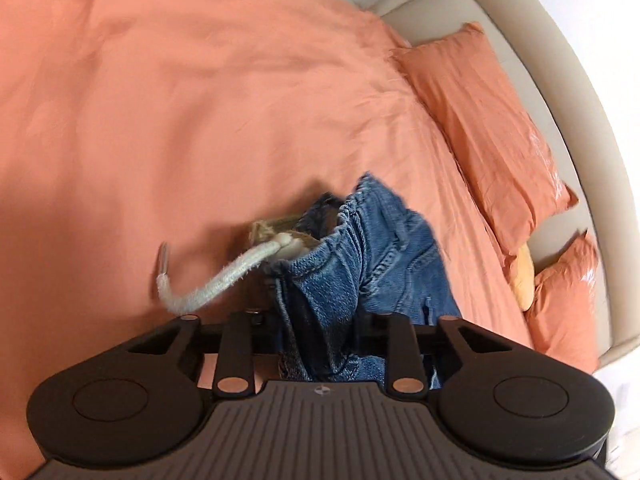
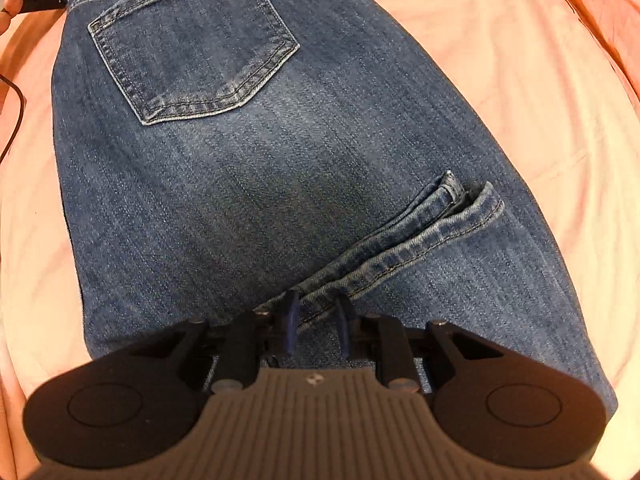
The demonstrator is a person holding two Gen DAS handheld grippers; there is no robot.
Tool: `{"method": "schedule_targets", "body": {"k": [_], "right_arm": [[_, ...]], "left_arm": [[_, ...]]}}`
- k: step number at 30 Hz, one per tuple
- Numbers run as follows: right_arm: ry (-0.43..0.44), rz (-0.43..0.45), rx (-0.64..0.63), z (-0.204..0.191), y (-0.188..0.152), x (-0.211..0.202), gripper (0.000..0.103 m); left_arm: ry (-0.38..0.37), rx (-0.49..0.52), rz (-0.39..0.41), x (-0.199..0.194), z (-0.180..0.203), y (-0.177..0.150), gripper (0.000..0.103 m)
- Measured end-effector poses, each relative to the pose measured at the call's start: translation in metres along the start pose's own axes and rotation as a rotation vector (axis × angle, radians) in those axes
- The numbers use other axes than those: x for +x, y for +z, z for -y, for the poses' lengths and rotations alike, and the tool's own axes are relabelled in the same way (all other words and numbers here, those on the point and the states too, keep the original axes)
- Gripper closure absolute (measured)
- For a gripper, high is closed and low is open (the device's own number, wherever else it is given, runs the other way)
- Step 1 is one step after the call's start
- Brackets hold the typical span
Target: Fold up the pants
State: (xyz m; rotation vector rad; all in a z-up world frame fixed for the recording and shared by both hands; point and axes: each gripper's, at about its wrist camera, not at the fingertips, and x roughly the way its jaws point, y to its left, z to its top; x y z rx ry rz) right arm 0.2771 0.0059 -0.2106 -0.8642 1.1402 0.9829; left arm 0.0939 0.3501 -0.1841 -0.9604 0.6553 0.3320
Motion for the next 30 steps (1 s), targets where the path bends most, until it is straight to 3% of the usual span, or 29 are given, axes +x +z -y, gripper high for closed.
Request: {"method": "schedule_targets", "body": {"k": [8,15,23,30], "right_arm": [[0.026,0.046,0.032,0.004,-0.009,-0.008,0.085],[0.073,0.183,0.154,0.034,-0.048,-0.045,0.084],[-0.025,0.284,0.297,0.078,-0.143,-0.096,0.083],[-0.051,0.346,0.515,0.109,-0.24,-0.112,0.083]], "left_arm": [[0.08,0.208,0.061,-0.041,0.102,0.002,0.076],[0.061,0.422,0.136,-0.07,0.226,-0.029,0.077],[0.033,0.695,0.17,-0.061,0.37,-0.107,0.077],[0.045,0.913,0.132,0.008,0.459,-0.203,0.078]]}}
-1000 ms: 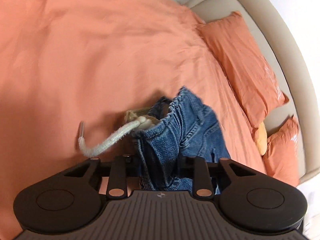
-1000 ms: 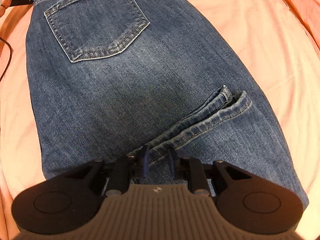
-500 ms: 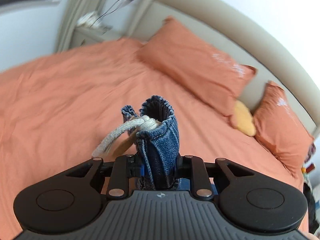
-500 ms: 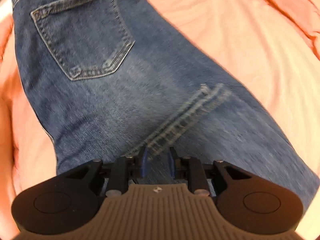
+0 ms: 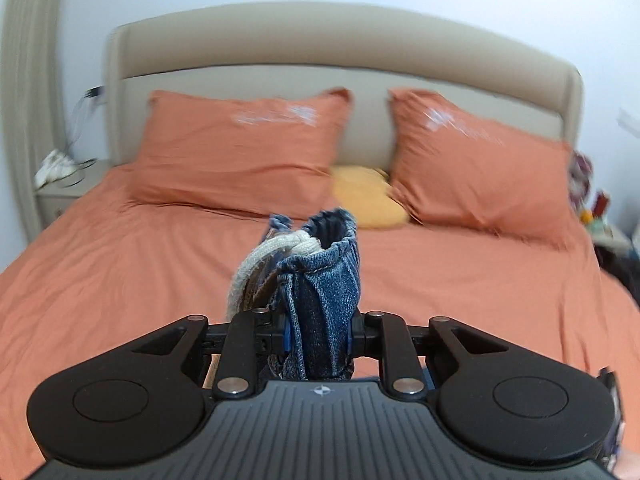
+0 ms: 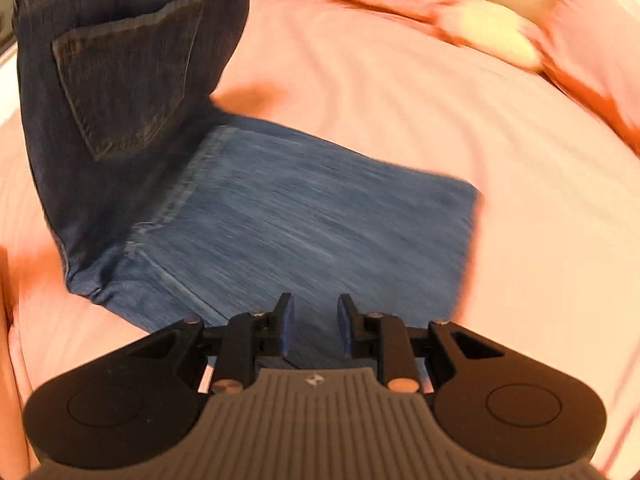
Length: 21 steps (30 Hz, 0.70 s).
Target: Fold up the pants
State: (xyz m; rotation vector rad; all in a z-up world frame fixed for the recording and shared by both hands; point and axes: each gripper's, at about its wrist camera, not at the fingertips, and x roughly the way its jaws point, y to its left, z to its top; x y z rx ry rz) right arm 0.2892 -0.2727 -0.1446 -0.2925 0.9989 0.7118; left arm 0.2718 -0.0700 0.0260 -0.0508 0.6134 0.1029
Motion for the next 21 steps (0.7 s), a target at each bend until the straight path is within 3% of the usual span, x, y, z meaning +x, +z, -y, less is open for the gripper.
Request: {"method": "schedule_targets", "body": {"k": [4,9,13,17,21], "right_arm": [[-0.015,0.022,0.067,0.027,-0.029,-0.013,0.083],[-0.018,0.024,0.117,0.051,-0.055,-0.021,0.083],[-0.013,0.001,0.126,0.061,-0.069,-0.019,0.082],[-0.022,-0.025,0.129,0.065,-0.077,-0.014,0.078],[-0.038,-0.062,0.142,0.066,-0.084,-0.011,0.077]], "left_arm": [[-0.021,0.092,-0.081,0.047,0.068,-0.026,0.079],[-0.047,0.234,-0.202,0.092,0.13,-0.085,0.079],[-0.129,0.278,-0.327,0.112,0.153,-0.124,0.078],[-0.172,0.324,-0.403,0.126,0.163,-0.14,0.073],[-0.287,0.313,-0.5,0.14,0.158,-0.142,0.054]]}}
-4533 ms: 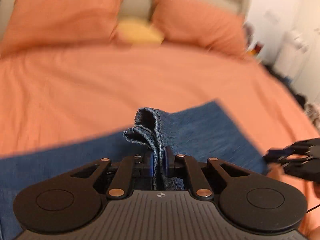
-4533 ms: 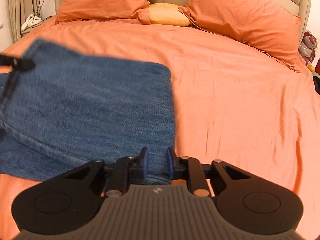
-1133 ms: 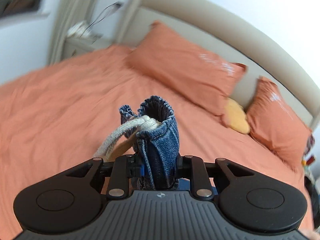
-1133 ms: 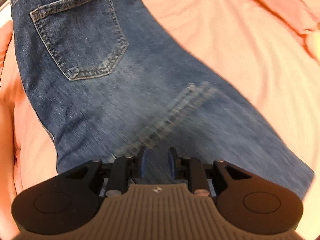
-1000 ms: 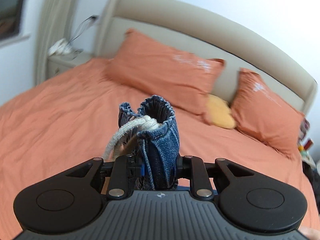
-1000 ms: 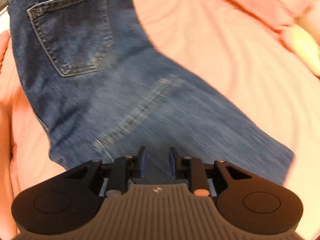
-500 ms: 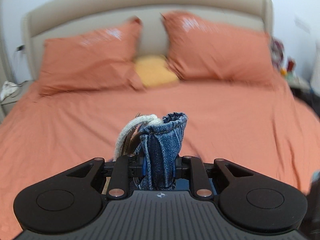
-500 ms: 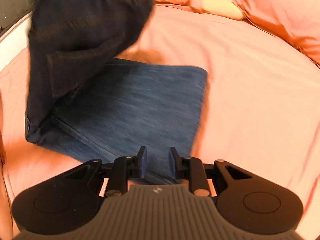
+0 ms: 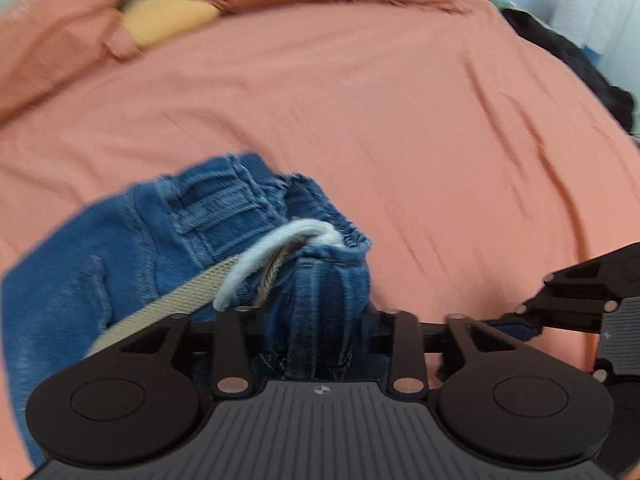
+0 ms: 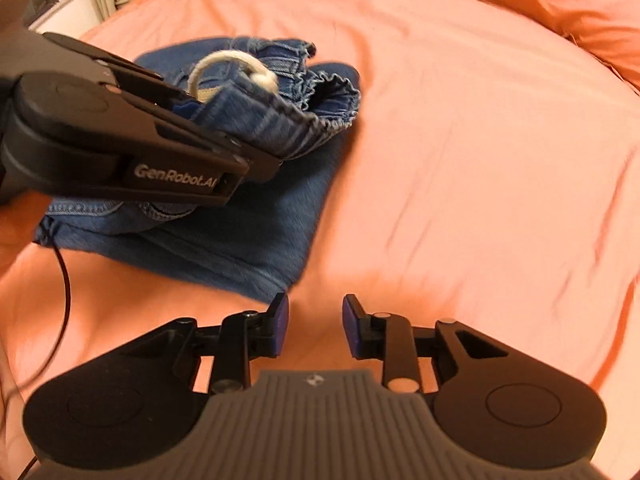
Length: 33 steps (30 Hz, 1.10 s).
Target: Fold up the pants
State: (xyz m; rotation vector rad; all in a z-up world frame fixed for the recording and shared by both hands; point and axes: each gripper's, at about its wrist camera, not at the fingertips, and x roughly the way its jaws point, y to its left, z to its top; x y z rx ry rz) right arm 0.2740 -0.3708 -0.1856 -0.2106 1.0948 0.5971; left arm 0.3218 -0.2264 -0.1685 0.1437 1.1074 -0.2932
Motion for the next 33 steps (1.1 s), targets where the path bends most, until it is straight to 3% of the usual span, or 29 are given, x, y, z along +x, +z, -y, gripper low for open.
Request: {"method": "schedule_targets", "body": {"k": [2,7,11,15,18,25,30,33], "right_arm": [[-0.014,-0.009,0.003,-0.002,-0.002,-0.003,0.076],[-0.059,-0.015,-0.026,-0.02,0.007,-0.023,0.065],[-0.095,0.001,-0.047,-0.032,0.019,-0.043,0.063],[-0.101,0.063,0.015,-0.039,0.039,-0.06,0.044],[-0.094,0.113,0.1,-0.036,0.053,-0.068,0.036],[-0.082,0.132,0.292,-0.021,0.076,-0.056,0.034],[-0.063,0.1,0.43,-0.008,0.087,-0.021,0.029],[-0.05,0.066,0.481,-0.004,0.088,-0.002,0.03]], "left_arm": [[-0.079,-0.035,-0.025,0.004,-0.01,0.0,0.043],[-0.239,-0.149,-0.007,-0.016,-0.044,-0.001,0.035],[-0.321,-0.149,0.042,-0.052,-0.065,-0.013,0.032],[-0.241,-0.112,0.092,-0.087,-0.093,-0.031,0.032],[-0.129,-0.067,0.122,-0.104,-0.119,-0.049,0.032],[0.052,-0.005,0.093,-0.122,-0.172,-0.104,0.032],[0.063,-0.027,0.055,-0.118,-0.204,-0.141,0.03],[0.025,-0.061,0.023,-0.112,-0.215,-0.161,0.029]]}}
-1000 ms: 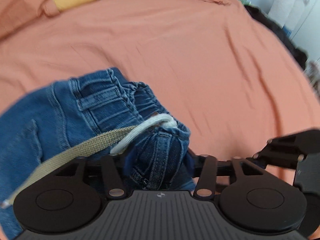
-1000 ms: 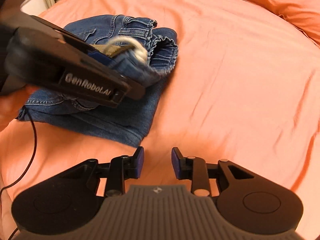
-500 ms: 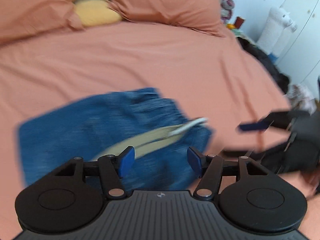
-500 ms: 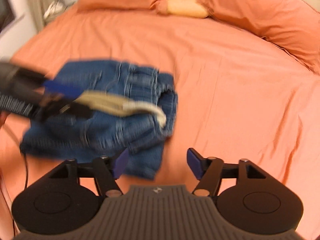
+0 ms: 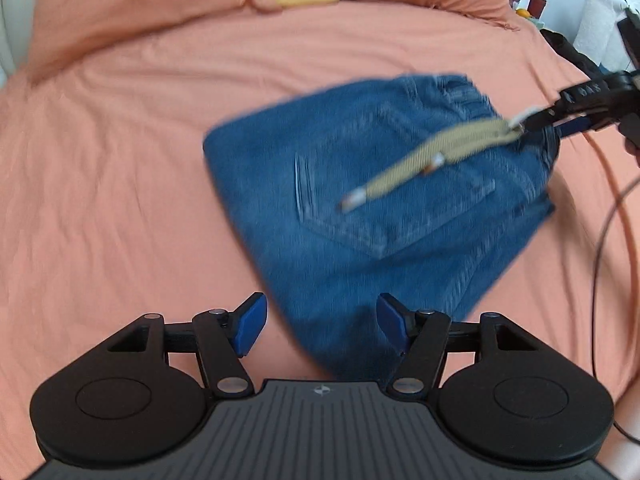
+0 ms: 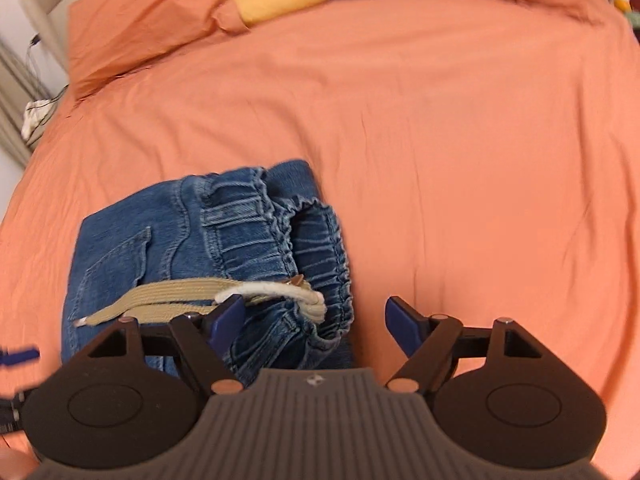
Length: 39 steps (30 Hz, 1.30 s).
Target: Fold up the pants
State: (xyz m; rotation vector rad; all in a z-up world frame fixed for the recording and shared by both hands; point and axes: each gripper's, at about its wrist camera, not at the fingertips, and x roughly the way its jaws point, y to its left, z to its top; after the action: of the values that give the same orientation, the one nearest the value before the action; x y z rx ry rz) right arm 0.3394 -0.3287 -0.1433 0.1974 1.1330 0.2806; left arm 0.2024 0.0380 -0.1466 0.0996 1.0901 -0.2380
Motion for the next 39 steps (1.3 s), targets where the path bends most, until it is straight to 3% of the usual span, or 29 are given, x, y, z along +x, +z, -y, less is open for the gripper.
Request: {"method": "schedule_targets", "body": {"k": [6,9,11,12,13,14,15,16,21,24,29,32,35,39], "right_arm": [[-0.003,-0.08,0.013,-0.014,-0.003,0.027,0.038],[-0.032,-0.072,-0.043,-0.03,-0.002,0.026,0.063],[-0.043,-0.055,-0.093,-0.042,-0.001,0.018,0.071],[-0.053,-0.047,-0.126,-0.049,-0.002,0.014,0.075],[-0.063,-0.041,-0.157,-0.056,-0.002,0.012,0.078],[-0.072,-0.035,-0.182,-0.063,-0.001,0.008,0.079],[-0.08,-0.026,-0.202,-0.07,-0.001,0.003,0.081],[-0.081,-0.009,-0.215,-0.075,0.002,-0.002,0.082],[0.009,0.127,-0.221,-0.08,0.013,-0.053,0.084],[0.008,0.125,-0.205,-0.06,0.005,-0.061,0.085],[-0.044,0.043,-0.166,-0.023,-0.039,-0.014,0.086],[-0.039,0.04,-0.103,-0.008,-0.055,0.016,0.085],[-0.062,0.043,-0.127,-0.006,-0.058,0.031,0.082],[-0.093,0.035,-0.167,-0.013,-0.05,0.029,0.067]], "left_arm": [[-0.033,-0.079,0.022,0.006,0.005,-0.029,0.029],[-0.062,-0.105,0.026,0.012,0.01,-0.035,0.026],[-0.09,-0.095,0.006,0.013,0.017,-0.039,0.025],[-0.065,-0.073,0.013,0.014,0.022,-0.043,0.025],[-0.008,-0.053,0.011,0.018,0.027,-0.045,0.031],[0.04,-0.042,-0.01,0.024,0.029,-0.045,0.045],[0.038,-0.051,-0.031,0.029,0.028,-0.043,0.053],[0.008,-0.064,-0.038,0.032,0.027,-0.043,0.069],[0.036,-0.033,0.01,0.012,0.023,-0.04,0.079],[0.041,0.004,0.016,0.004,0.02,-0.04,0.08],[0.073,0.09,-0.022,0.018,0.03,-0.038,0.08],[0.064,0.094,-0.053,0.03,0.028,-0.041,0.079],[0.05,0.112,-0.062,0.025,0.03,-0.037,0.078],[-0.01,0.108,-0.074,0.003,0.015,-0.035,0.068]]}}
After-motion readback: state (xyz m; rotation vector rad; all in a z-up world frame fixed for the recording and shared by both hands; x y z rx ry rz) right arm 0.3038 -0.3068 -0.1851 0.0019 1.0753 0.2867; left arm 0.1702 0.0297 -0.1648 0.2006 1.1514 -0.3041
